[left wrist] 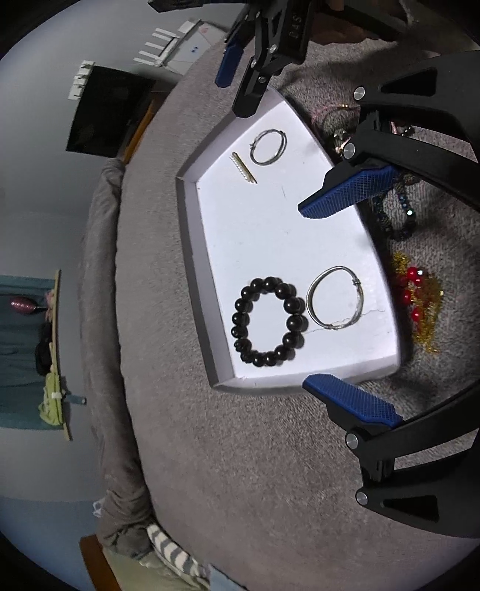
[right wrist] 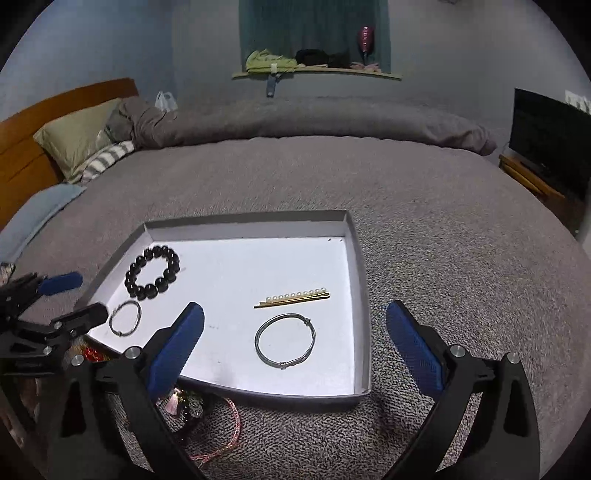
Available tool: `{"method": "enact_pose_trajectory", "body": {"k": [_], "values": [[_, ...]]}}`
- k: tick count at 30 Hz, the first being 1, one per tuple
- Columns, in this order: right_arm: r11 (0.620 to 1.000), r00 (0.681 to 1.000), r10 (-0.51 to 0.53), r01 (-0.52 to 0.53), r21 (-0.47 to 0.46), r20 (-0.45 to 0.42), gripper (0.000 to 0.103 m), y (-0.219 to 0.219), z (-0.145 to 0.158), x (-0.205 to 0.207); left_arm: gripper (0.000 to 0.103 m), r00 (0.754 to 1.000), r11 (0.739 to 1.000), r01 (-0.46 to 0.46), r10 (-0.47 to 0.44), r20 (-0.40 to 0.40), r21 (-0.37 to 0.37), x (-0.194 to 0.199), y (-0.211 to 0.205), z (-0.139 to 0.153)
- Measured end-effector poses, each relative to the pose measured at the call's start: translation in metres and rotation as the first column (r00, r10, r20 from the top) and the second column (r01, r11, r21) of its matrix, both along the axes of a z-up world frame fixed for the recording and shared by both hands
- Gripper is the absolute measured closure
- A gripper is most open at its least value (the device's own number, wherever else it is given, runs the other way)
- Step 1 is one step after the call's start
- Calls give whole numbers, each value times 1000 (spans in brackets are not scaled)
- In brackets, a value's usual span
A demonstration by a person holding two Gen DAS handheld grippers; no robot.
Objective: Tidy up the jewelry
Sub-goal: 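Move the left gripper back toward the red-and-gold necklace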
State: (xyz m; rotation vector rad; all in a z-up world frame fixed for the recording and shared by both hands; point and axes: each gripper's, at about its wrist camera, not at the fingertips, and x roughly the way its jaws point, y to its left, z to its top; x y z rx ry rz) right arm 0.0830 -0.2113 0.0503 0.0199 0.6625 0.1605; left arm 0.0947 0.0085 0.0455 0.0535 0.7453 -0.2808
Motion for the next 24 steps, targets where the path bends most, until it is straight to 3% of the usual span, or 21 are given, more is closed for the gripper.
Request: {"method": "enact_pose_trajectory", "body": {"k": [7,15,20,24], "values": [[996,995,-12,20,-84,99,6,7,6,-18,12,998,1000,-23,23,60,3,-25,6,5],[996,993,44,-35,-87,108,6,1,3,-37,11,998,998,15,-18,54,63,-54,9,-14],[995,997,69,-67,-75,17,6,-8,-12,-47,10,1000,999,23,-23,-4,44,-60,19,-29],[994,992,106,-106,16,-72,6,-19,-21,-46,11,999,1000,17,-16,-42,20,-58,26,-36]]}}
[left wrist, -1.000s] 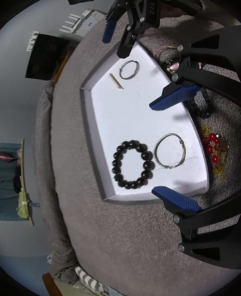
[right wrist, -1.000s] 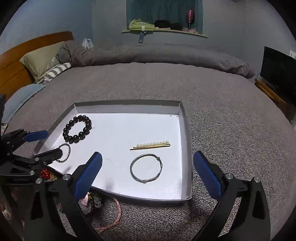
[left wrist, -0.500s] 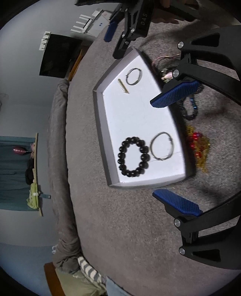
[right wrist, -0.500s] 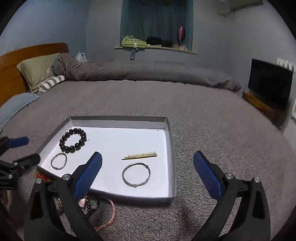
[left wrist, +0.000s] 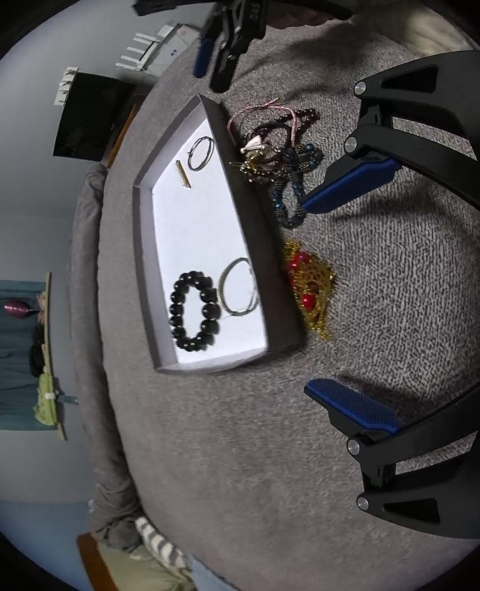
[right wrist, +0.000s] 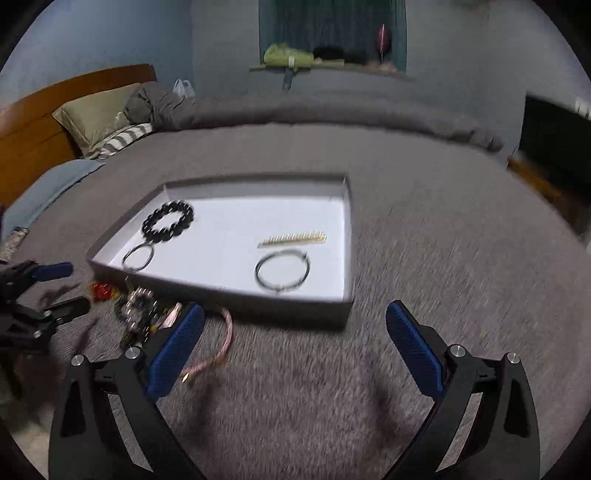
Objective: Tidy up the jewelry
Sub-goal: 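Move the left gripper back toward the red-and-gold necklace, then close the left gripper on the red-and-gold necklace while the right gripper grasps the pink cord bracelet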
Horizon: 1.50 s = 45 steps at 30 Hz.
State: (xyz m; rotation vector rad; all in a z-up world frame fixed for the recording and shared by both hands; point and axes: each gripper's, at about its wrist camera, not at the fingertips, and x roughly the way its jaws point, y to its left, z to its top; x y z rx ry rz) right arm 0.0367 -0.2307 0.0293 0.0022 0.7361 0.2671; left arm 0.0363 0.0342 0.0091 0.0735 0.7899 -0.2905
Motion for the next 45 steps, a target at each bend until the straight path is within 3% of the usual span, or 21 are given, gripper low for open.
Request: {"method": "enact_pose_trajectory", "body": {"k": [2,10,13,15,17,25,28,30,42,45], "values": [[999,1000,24,-23,27,-8,6,-3,-1,-3,11,1000,1000,5,-5,-6,-18,0,1,-1],[996,997,80,-80,-34,5,8,5,-5,-13,13,1000,1000,16,-16,-2,18,1,-2,-5],[992,994,108,-108,-57,-10,20,15,-10,-14,25,1000,999,21,-21,-6,25,3,-3,-6],[990,992,125,-126,-62,-24,23,20,-13,-14,39,999,999,37,-36,-25,36,5,-6,-10],[988,990,136,-138,-65,-30,30,23,-16,-15,41,998,998,49,-47,-35,40,7,-8,-14],[986,987,153,-156,-62,-47,30,31,-23,-11,46,997,997,67,-66,-30,37,12,-7,-17],[985,987,155,-158,-63,-41,31,32,-23,-10,53,998,997,66,-65,-20,48,11,-8,-15],[986,988,151,-154,-61,-40,37,30,-23,-12,63,997,996,70,-69,-20,58,10,-10,-15],[990,990,135,-137,-46,-35,61,38,-24,-3,63,998,996,65,-64,-18,66,9,-11,-13],[989,990,136,-138,-50,-45,80,39,-26,-1,63,998,996,65,-64,-13,66,8,-11,-11]]}}
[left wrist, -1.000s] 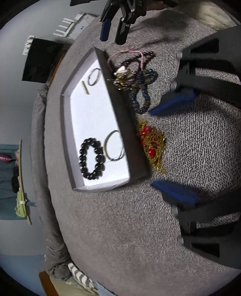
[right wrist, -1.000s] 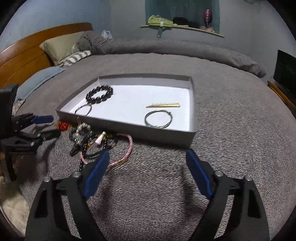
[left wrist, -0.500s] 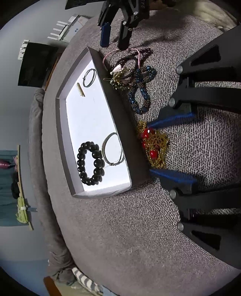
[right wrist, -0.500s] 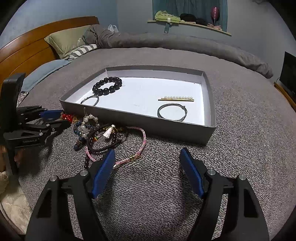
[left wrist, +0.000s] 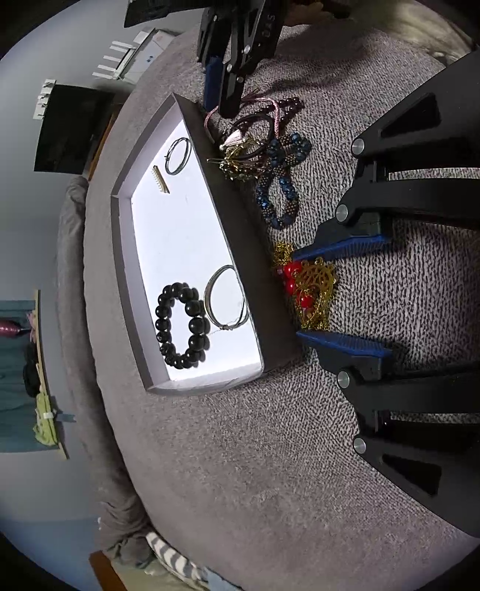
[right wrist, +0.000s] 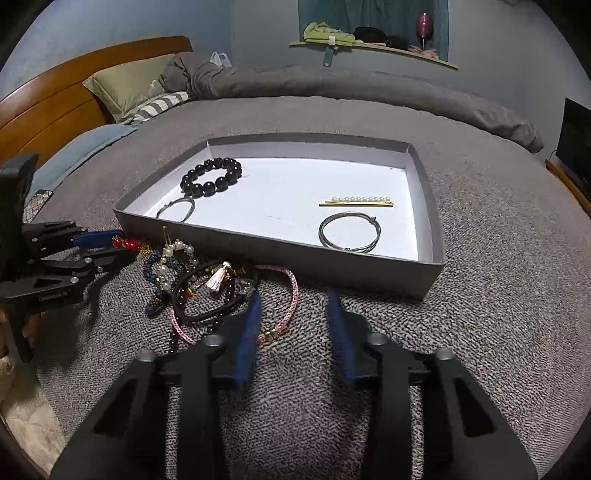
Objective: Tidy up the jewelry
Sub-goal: 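Close the left gripper on the red-and-gold necklace while the right gripper grasps the pink cord bracelet, then carry the necklace with the left gripper while the right gripper carries the pink bracelet into the tray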
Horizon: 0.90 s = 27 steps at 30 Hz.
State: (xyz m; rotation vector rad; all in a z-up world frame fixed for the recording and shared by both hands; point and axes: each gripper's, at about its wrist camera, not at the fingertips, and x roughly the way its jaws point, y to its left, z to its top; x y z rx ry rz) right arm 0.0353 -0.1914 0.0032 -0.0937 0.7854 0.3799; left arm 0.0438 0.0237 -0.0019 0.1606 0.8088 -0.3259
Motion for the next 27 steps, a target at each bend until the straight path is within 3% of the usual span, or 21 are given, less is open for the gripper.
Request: {"method": "enact_pose_trajectory", "body": {"k": [2,12,27], "values": [[1000,1000,4,-4,11,-1,98,-1,2,-1,63,1000,1000,-2,2,9,1,-1,0,2],[998,989,-1,-8,62,148,100,-6,37,-21,63,998,1000,11,-10,59,-11,-11,-3,16],[992,963,-33,-2,129,269,100,-18,75,-40,63,994,999,34,-30,107,-34,-20,-8,33]]}}
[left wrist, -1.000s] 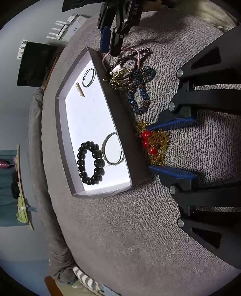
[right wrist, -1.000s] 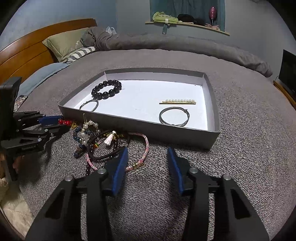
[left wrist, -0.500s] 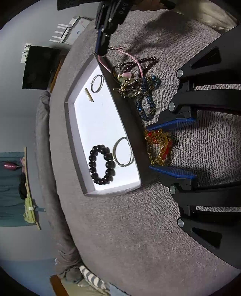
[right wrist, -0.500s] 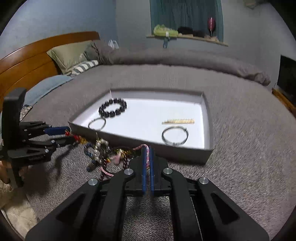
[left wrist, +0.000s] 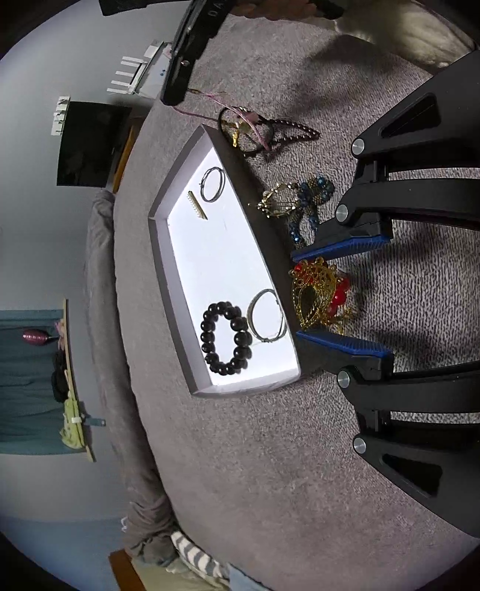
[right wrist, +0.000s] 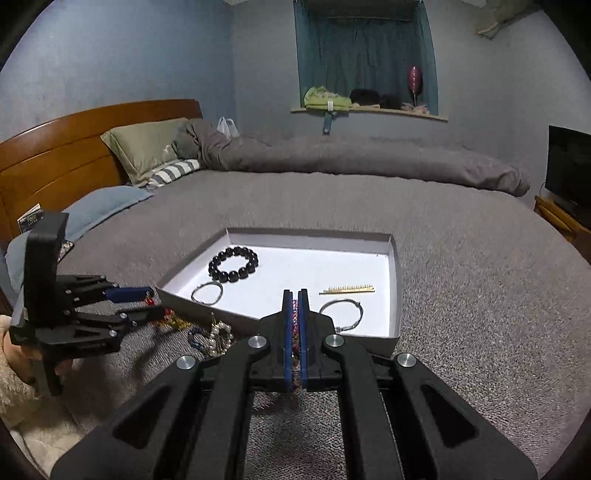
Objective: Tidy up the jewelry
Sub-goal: 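Carry the necklace with the left gripper while the right gripper carries the pink bracelet into the tray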
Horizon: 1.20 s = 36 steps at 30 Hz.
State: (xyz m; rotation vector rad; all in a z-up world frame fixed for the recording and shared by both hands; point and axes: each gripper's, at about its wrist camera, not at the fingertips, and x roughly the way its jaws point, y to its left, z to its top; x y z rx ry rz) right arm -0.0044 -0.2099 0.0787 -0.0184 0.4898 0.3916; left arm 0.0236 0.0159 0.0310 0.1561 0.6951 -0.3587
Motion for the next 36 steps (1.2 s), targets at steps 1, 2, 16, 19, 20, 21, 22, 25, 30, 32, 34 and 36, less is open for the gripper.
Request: {"method": "enact_pose_trajectory", "body": {"k": [1,2,16,19,20,21,22,25,30,32,34,36], "values": [[1000,1000,0,0,3,5,100,0,2,-2,63,1000,1000,1,-1,1,-2,0,0,1],[1000,1000,-1,1,8,13,100,-1,4,-3,63,1000,1000,1,-1,3,-3,0,0,1],[1000,999,0,0,7,54,100,0,17,-13,63,1000,1000,10,-10,18,-16,-2,-3,12],[1000,998,-3,3,-3,56,100,1,19,-10,63,999,1000,12,-12,36,-19,-1,-4,20],[1000,998,-6,6,-9,57,100,3,19,-8,63,999,1000,14,-13,41,-18,0,-5,23],[1000,998,-11,12,-14,58,100,4,21,-5,63,999,1000,15,-14,45,-16,1,-6,25],[1000,998,-15,16,-18,58,100,5,21,-3,63,999,1000,14,-14,48,-12,2,-8,27],[999,998,-36,37,-31,57,100,7,25,9,63,998,1000,14,-14,54,-2,8,-12,37],[996,996,-72,75,-52,49,100,7,28,34,63,998,999,29,-30,52,21,27,-22,54],[994,995,-90,93,-60,44,100,6,26,45,63,998,999,31,-32,57,23,37,-25,60],[993,994,-101,103,-59,30,100,4,24,56,63,998,999,28,-30,60,21,46,-29,62],[992,993,-115,116,-49,19,100,3,23,69,63,998,1000,19,-20,58,13,59,-34,63]]}}
